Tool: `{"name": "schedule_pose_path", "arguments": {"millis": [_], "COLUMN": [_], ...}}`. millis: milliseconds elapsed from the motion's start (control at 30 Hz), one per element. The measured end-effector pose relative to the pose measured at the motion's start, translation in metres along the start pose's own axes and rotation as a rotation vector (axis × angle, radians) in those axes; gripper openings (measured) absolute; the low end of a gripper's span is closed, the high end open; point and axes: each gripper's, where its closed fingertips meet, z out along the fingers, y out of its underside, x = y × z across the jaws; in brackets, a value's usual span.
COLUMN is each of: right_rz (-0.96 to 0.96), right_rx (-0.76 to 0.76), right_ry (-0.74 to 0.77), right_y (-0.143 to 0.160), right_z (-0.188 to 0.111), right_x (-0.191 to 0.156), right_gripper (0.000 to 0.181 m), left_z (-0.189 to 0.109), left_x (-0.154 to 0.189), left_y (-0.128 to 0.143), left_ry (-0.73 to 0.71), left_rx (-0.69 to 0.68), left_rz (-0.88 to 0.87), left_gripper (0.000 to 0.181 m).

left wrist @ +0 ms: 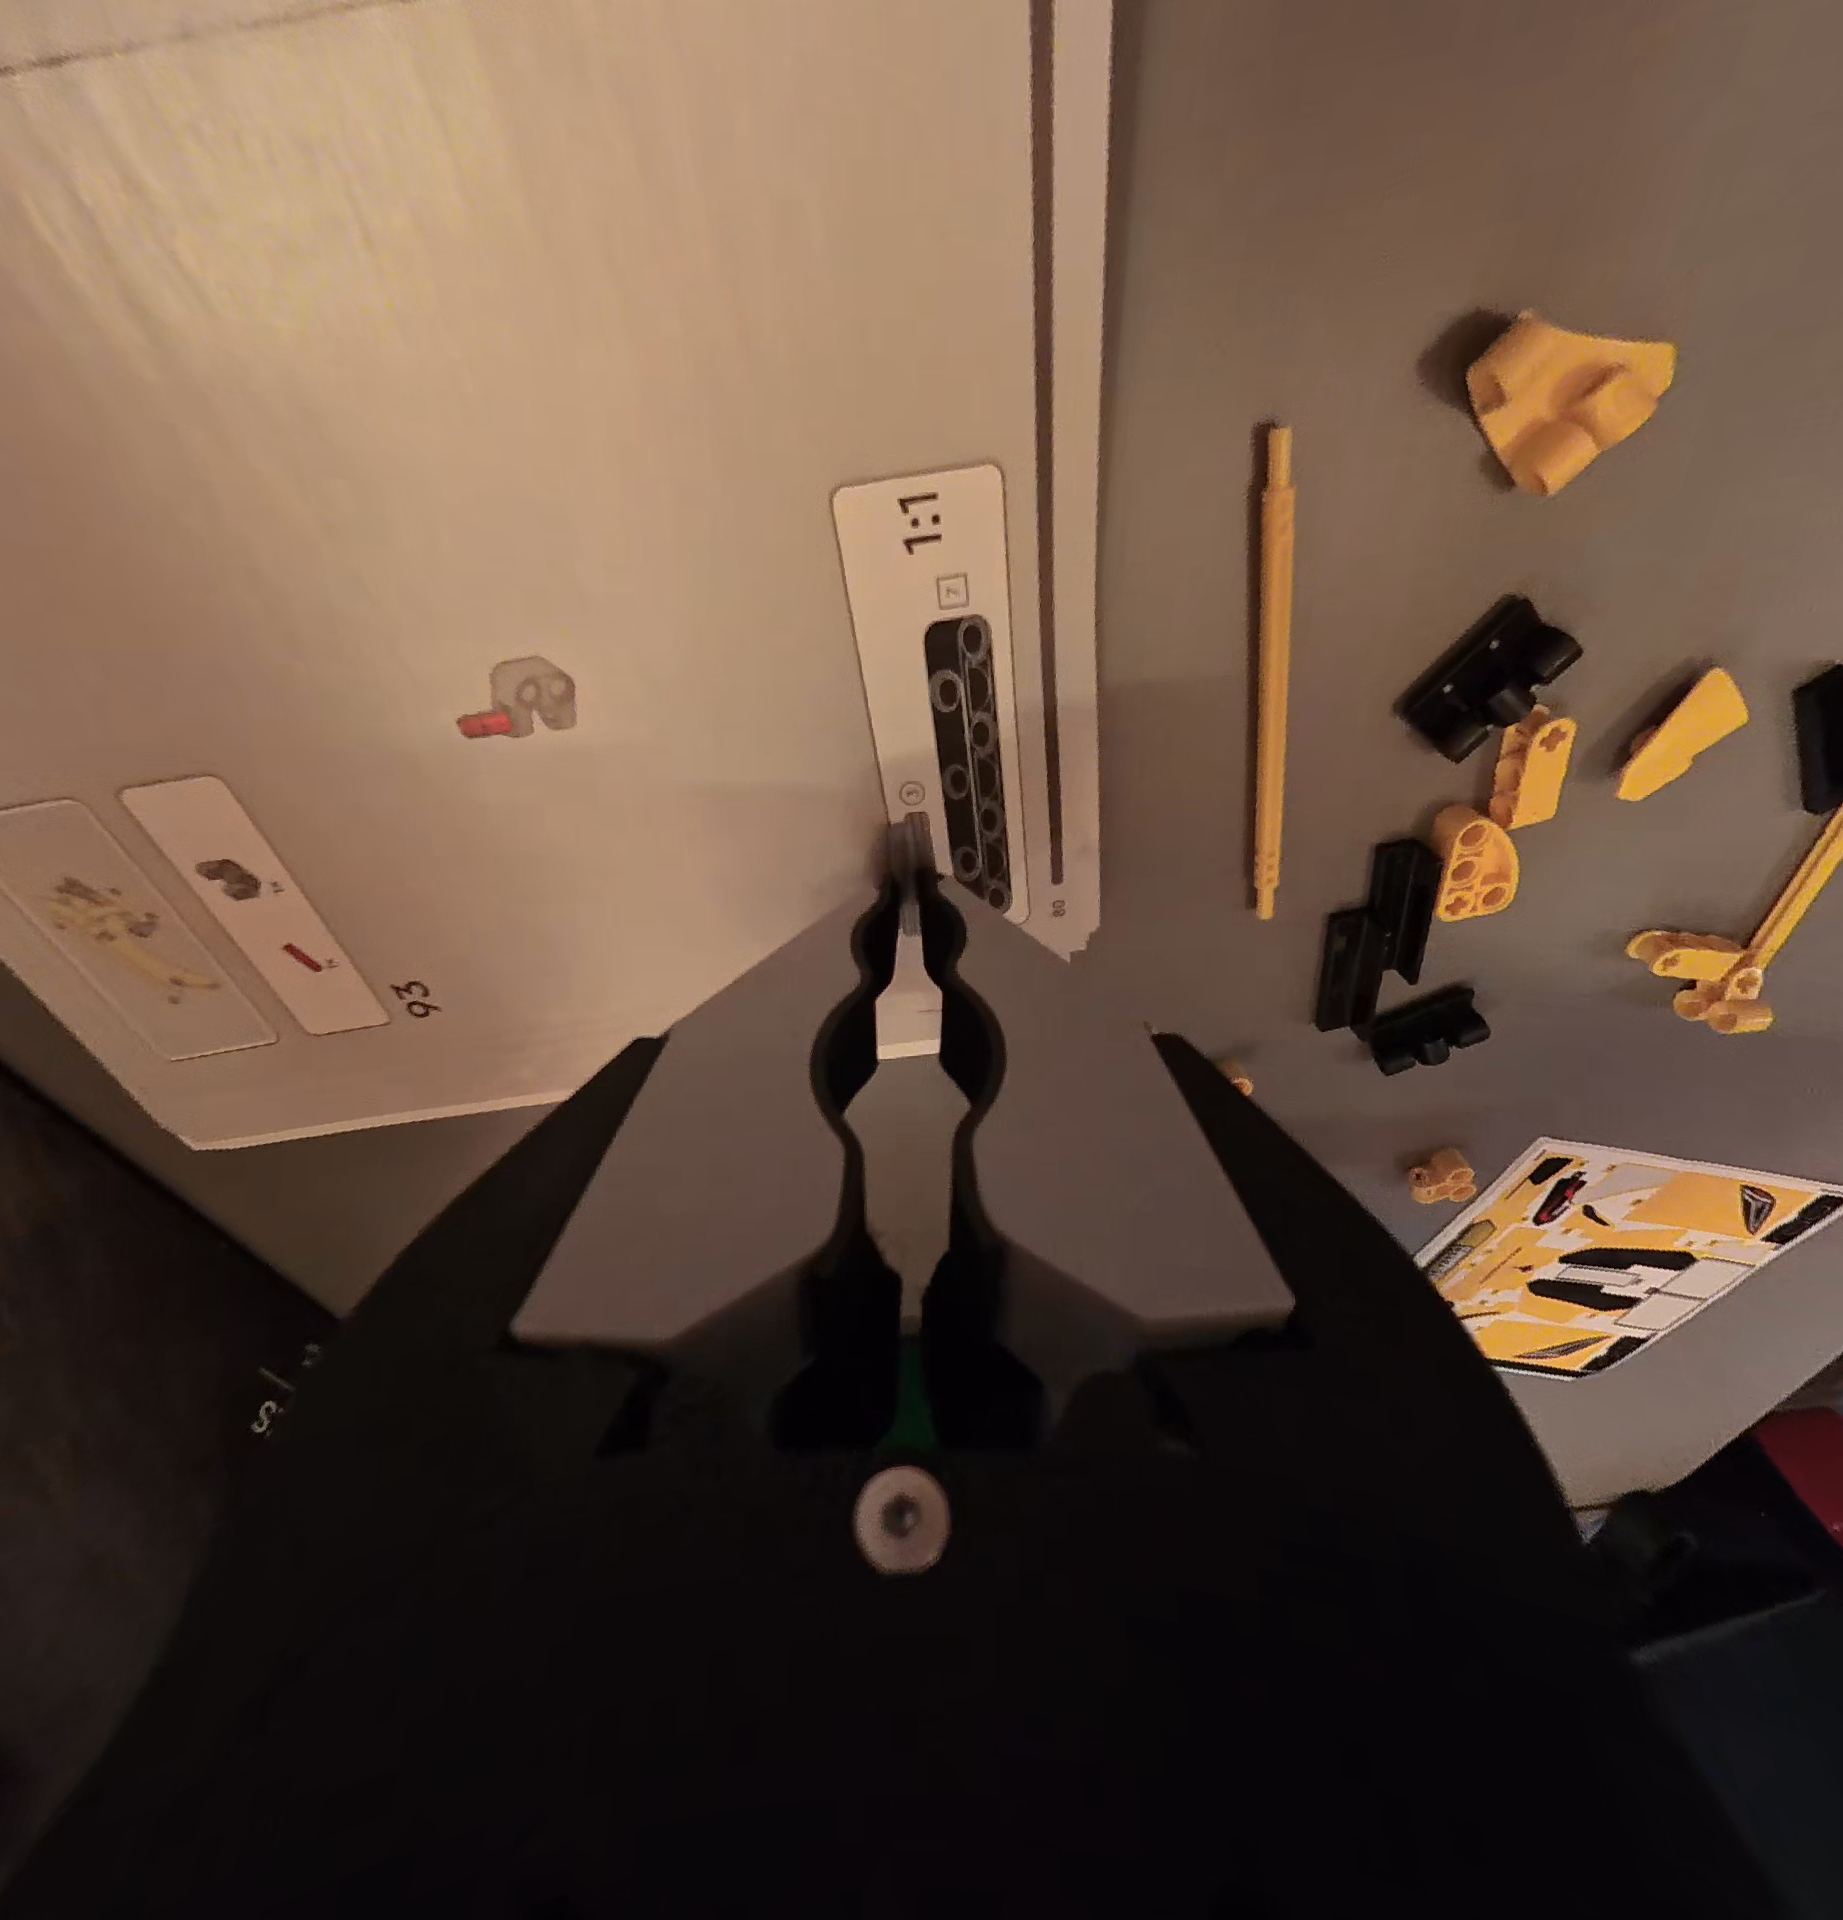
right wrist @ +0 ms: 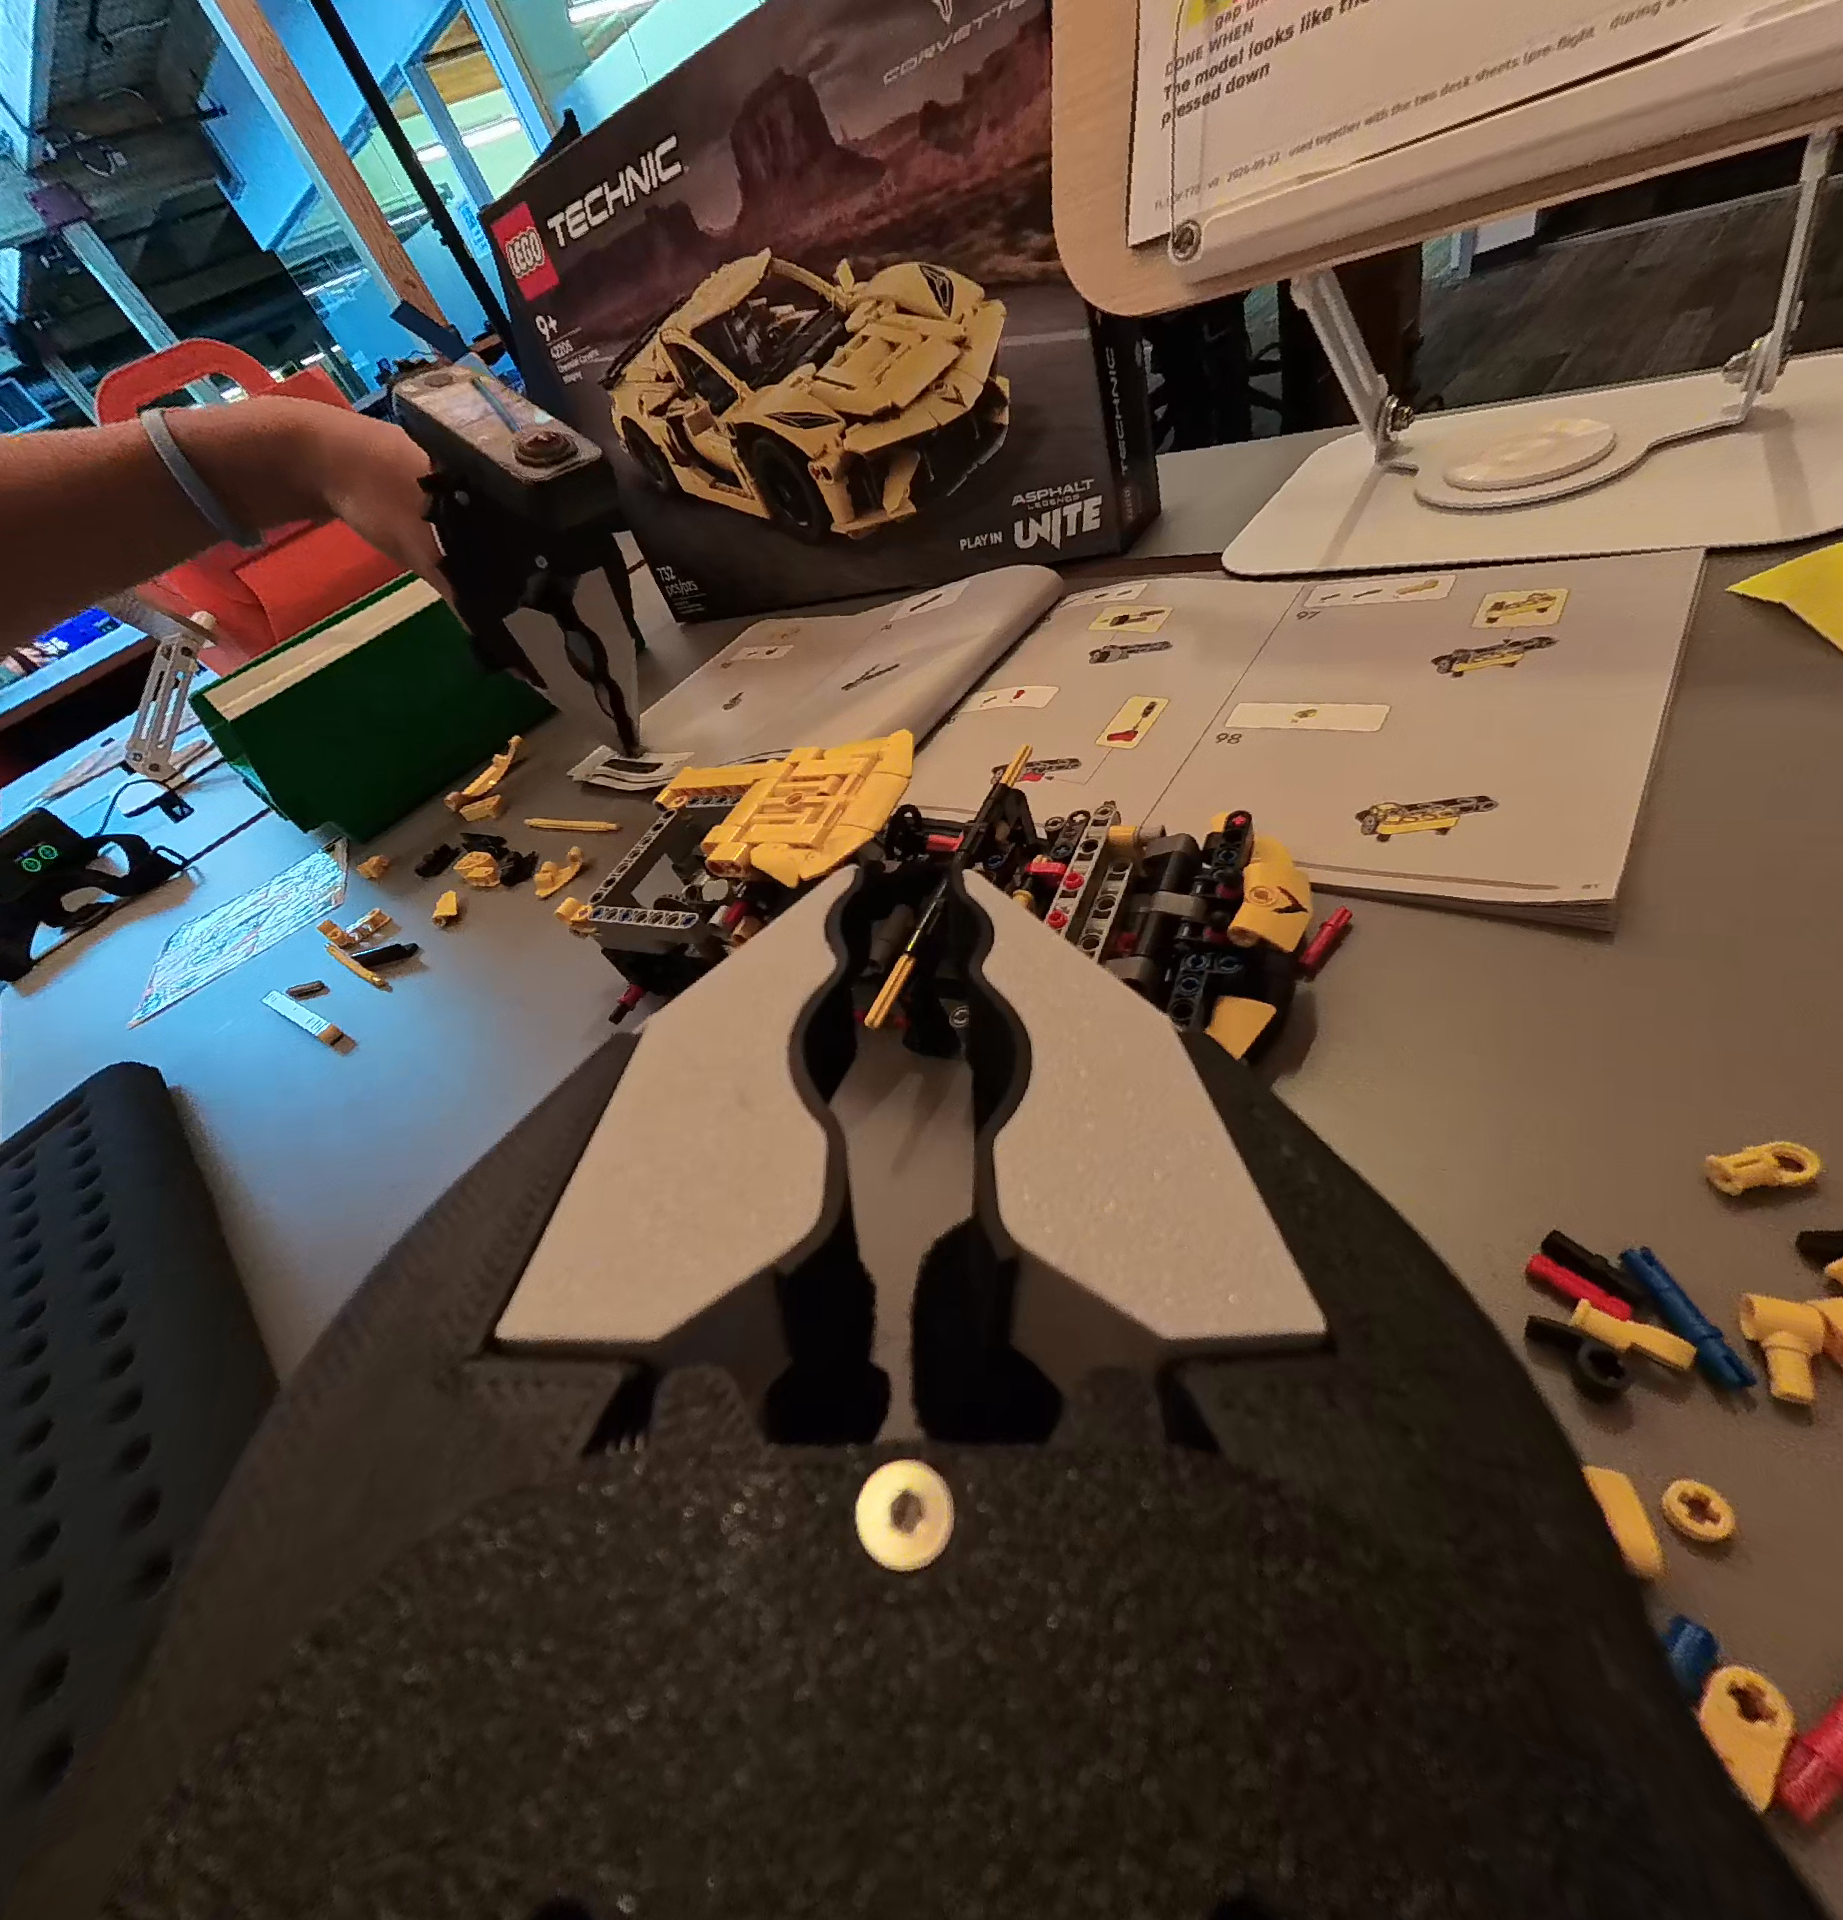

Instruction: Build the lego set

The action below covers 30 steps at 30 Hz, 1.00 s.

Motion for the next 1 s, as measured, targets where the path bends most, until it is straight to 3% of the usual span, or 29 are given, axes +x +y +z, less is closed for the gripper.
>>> {"name": "schedule_pose_path", "arguments": {"millis": [1000], "right_rz": [-0.004], "right_rx": [-0.005], "right_ry": [0.0], "right_y": [0.0005], "right_z": [0.0008], "right_x": [-0.0001], "right_gripper": [0.012], "left_z": [-0.0006], "left_x": [0.0064], "left_y": [-0.0033], "left_ry": [0.055], "left_rx": [-0.007], "left_rz": [-0.033], "left_gripper": [0.003]}}
